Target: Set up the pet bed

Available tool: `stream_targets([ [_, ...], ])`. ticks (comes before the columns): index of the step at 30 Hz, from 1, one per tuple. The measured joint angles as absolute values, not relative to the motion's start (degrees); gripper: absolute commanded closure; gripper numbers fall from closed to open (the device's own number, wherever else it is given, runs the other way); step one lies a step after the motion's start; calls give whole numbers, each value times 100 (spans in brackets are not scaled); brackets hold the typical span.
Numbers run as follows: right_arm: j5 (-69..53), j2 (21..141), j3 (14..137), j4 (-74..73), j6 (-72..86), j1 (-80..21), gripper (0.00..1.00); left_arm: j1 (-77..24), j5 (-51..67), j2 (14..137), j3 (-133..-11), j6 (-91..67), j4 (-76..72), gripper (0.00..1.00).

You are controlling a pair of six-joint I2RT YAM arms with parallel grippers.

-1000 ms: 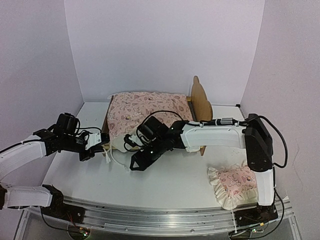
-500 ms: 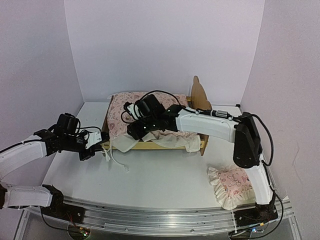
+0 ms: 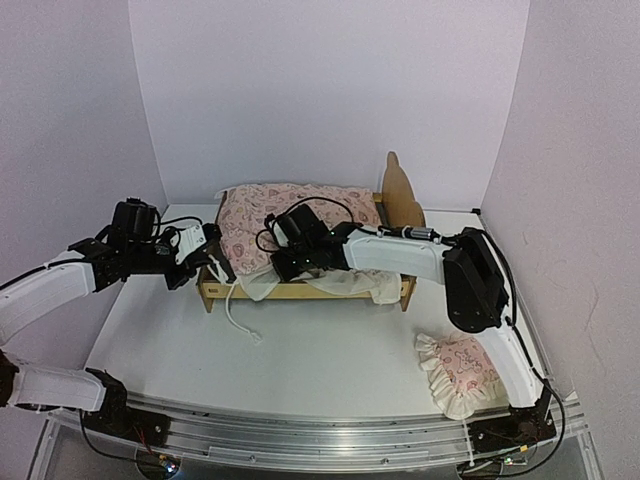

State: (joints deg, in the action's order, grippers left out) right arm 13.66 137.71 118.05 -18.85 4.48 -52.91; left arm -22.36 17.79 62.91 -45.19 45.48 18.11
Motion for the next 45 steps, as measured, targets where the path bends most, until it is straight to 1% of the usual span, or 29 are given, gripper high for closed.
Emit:
stream_targets([
  [4, 1468, 13380, 11346, -1761, 601, -5228, 100, -2188, 1824, 6624, -4846, 4697, 1353, 100],
  [8, 1549, 12713, 10839, -1528, 679, -5139, 100, -2036, 1950, 7081, -5015, 4875, 953, 100],
  [12, 1570, 12281, 10662, -1261, 735, -5103, 100, -1880, 2155, 7665, -5136, 5052, 767, 100],
  [17, 1566, 12193, 10624, -1035, 782, -5087, 100, -1855, 2661, 8130, -5135, 5301, 732, 99],
  [18, 1566, 12193, 10598, -1035, 784, -5087, 100, -1857, 2744, 8215, -5133, 5320, 709, 97],
  [19, 1565, 12193, 10572, -1036, 788, -5087, 100, -1859, 2792, 8301, -5133, 5348, 670, 92],
  [22, 1556, 12193, 10489, -1036, 807, -5089, 100, -1859, 2923, 8557, -5132, 5431, 590, 64],
  [24, 1540, 12193, 10449, -1032, 823, -5092, 100, -1859, 3016, 8678, -5129, 5542, 619, 48],
  [26, 1524, 12193, 10412, -1019, 847, -5092, 100, -1859, 3077, 8709, -5131, 5606, 738, 40],
  [31, 1501, 12193, 10336, -1002, 892, -5092, 100, -1822, 2952, 8709, -5207, 5739, 1008, 30],
  [34, 1499, 12193, 10335, -990, 905, -5092, 100, -1596, 2858, 8709, -5455, 5860, 1324, 25],
  [36, 1499, 12193, 10335, -987, 906, -5092, 100, -1408, 2798, 8709, -5646, 5948, 1508, 23],
  [38, 1498, 12193, 10333, -986, 908, -5092, 100, -1237, 2699, 8709, -5822, 6029, 1639, 24],
  [39, 1495, 12193, 10333, -983, 908, -5092, 100, -1175, 2638, 8709, -5889, 6053, 1681, 28],
  [42, 1476, 12193, 10313, -954, 911, -5092, 100, -1139, 2540, 8709, -6072, 6033, 1966, 44],
  [45, 1457, 12193, 10257, -918, 936, -5092, 100, -1353, 2524, 8711, -6410, 5443, 2335, 55],
])
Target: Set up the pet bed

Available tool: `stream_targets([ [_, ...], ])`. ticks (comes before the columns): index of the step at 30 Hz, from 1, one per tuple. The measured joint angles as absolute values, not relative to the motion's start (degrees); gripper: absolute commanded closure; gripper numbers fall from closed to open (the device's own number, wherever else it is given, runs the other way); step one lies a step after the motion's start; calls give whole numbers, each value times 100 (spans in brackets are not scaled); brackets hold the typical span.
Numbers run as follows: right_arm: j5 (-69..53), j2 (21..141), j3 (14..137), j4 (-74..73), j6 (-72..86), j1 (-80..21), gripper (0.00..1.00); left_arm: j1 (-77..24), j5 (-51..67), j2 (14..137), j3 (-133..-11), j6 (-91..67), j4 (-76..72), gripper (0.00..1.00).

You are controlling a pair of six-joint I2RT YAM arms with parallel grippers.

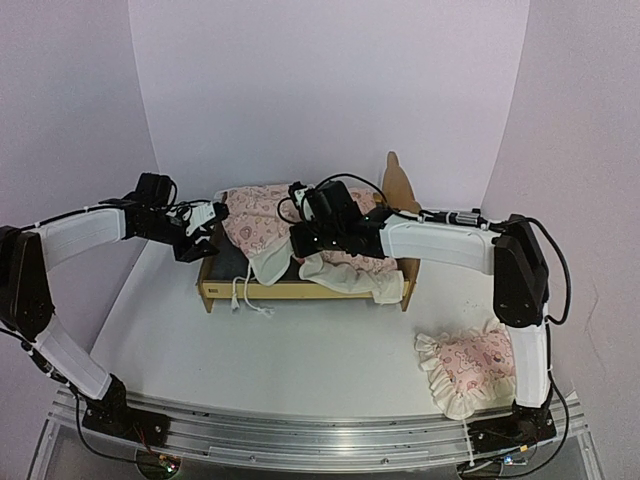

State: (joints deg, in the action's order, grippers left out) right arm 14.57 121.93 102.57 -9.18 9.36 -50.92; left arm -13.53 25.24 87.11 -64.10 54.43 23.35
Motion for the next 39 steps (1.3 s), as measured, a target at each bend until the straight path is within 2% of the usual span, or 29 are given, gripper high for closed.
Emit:
stream_targets([
  [4, 1439, 12191, 10152, -839, 995, -5092, 100, -1996, 2064, 8709, -6634, 3844, 2422, 63],
  [10, 1401, 12191, 10083, -752, 1044, -5092, 100, -2504, 1593, 8743, -6609, 1884, 2951, 55],
  [13, 1384, 12191, 10079, -731, 1059, -5092, 100, -2508, 1351, 8804, -6521, 1333, 3006, 55],
  [17, 1356, 12191, 10071, -705, 1066, -5092, 100, -2504, 1234, 9027, -6512, 1043, 2925, 60],
  [35, 1352, 12167, 9922, -649, 1061, -5092, 100, -2611, 1533, 9319, -6548, 430, 3159, 60],
  [39, 1352, 12167, 9922, -648, 1059, -5092, 100, -2631, 1566, 9319, -6588, 451, 3307, 67],
])
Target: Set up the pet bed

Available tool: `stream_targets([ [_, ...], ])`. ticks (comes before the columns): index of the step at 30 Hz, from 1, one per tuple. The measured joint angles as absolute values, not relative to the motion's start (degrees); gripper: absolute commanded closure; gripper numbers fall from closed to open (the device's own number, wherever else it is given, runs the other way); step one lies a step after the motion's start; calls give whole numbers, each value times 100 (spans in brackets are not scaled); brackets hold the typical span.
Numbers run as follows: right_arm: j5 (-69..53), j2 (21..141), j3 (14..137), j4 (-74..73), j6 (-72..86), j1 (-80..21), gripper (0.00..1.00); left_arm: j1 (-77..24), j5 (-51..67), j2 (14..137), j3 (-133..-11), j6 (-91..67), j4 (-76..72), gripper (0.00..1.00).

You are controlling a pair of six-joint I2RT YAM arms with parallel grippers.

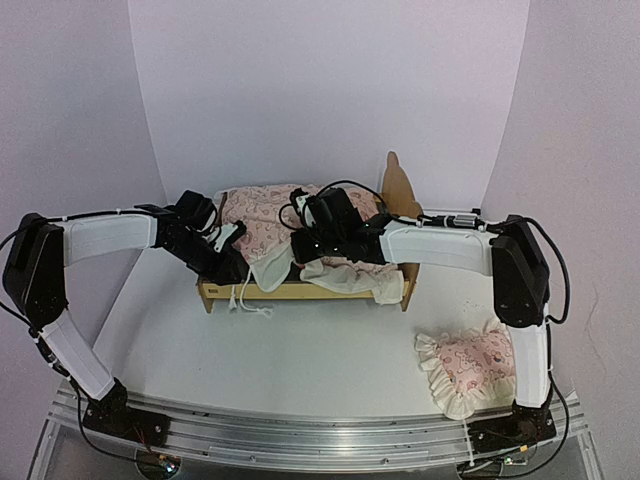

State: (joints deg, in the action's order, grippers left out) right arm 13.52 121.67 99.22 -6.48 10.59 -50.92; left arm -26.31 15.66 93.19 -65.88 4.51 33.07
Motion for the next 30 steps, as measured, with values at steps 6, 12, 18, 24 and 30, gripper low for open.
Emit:
stream_targets([
  [6, 1352, 12167, 9920, -648, 1059, -5092, 100, -2659, 1662, 9319, -6587, 465, 3310, 92],
  [12, 1356, 12164, 9920, -648, 1055, -5088, 100, -2658, 1644, 9319, -6595, 555, 3252, 100],
  [18, 1356, 12160, 9914, -646, 1053, -5067, 100, -2670, 1339, 9319, -6840, 1133, 3455, 100],
  [24, 1354, 12140, 9846, -628, 1037, -5049, 100, -2668, 1233, 8941, -6899, 2093, 3142, 100],
  [30, 1352, 12138, 9843, -611, 1037, -5043, 100, -2668, 1328, 8633, -6705, 2615, 2545, 100],
])
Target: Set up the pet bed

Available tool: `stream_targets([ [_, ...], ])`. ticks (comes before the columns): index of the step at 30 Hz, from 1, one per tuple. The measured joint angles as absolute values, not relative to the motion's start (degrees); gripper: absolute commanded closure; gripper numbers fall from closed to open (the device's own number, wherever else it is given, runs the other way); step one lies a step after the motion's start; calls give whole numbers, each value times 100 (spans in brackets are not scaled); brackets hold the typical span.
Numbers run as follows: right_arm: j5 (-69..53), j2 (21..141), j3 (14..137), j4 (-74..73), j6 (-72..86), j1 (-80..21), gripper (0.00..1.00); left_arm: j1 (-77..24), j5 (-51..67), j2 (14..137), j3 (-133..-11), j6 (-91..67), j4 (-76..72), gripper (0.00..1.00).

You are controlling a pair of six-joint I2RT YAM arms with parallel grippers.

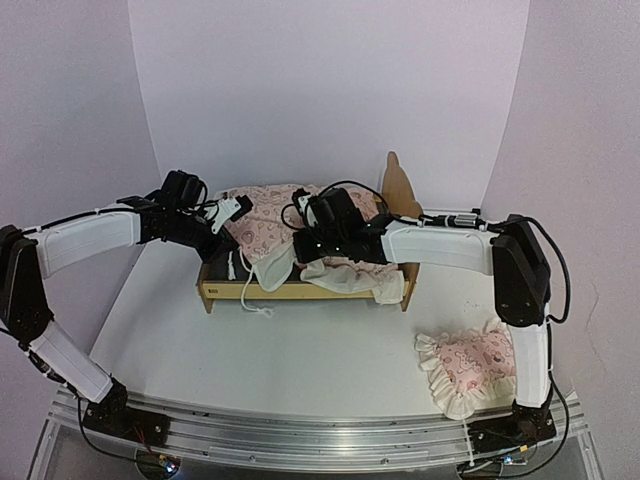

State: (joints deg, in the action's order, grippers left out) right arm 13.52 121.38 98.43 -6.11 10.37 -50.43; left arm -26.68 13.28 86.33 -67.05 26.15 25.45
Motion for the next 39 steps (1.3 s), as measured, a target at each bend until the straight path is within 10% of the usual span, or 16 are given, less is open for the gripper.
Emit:
stream_targets([
  [39, 1306, 12027, 9732, -565, 1063, -5039, 100, -2351, 1758, 9209, -5874, 2357, 1590, 100],
])
